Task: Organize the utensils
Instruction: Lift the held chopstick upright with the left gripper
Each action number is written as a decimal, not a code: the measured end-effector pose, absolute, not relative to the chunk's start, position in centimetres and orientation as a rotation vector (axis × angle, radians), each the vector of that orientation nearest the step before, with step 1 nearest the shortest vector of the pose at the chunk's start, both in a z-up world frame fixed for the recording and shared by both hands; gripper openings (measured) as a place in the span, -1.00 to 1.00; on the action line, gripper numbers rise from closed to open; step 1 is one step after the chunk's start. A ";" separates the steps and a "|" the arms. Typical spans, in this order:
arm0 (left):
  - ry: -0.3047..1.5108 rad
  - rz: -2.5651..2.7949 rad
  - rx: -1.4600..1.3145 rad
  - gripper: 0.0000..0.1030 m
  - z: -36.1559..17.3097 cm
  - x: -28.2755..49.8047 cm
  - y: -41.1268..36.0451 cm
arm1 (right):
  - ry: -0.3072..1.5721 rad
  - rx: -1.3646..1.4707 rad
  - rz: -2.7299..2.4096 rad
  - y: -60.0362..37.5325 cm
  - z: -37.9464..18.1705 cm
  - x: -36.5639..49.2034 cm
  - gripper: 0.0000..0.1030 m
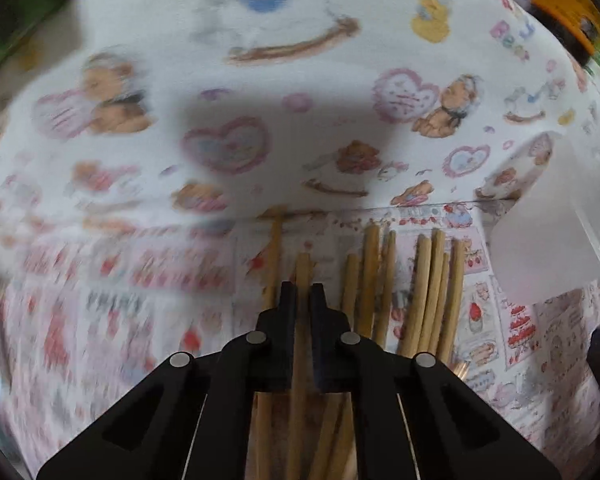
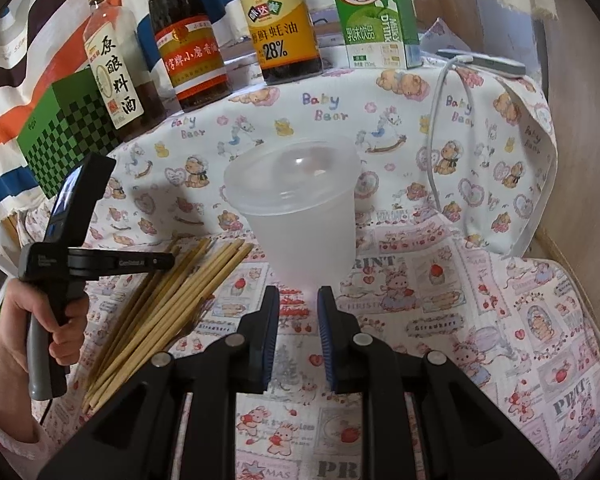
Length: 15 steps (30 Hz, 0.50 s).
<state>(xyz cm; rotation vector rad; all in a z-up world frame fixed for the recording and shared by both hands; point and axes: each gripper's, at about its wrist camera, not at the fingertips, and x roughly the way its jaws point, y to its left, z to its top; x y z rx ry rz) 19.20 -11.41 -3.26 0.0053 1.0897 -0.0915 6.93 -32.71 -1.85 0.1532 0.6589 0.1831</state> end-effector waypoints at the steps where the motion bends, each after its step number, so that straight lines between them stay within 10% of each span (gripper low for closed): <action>1: 1.044 -0.119 -0.033 -0.88 -1.6 17.9 -11.3 | 0.652 0.154 0.190 -32.8 -1.7 6.9 -0.66; 7: 0.611 -0.189 0.017 -0.89 13.2 8.8 -12.7 | 0.687 0.215 0.283 -33.0 -1.9 6.9 -0.66; 15: 0.330 -0.170 0.046 -0.89 18.5 1.7 -10.4 | 0.780 0.273 0.365 -30.4 -0.8 8.0 -0.67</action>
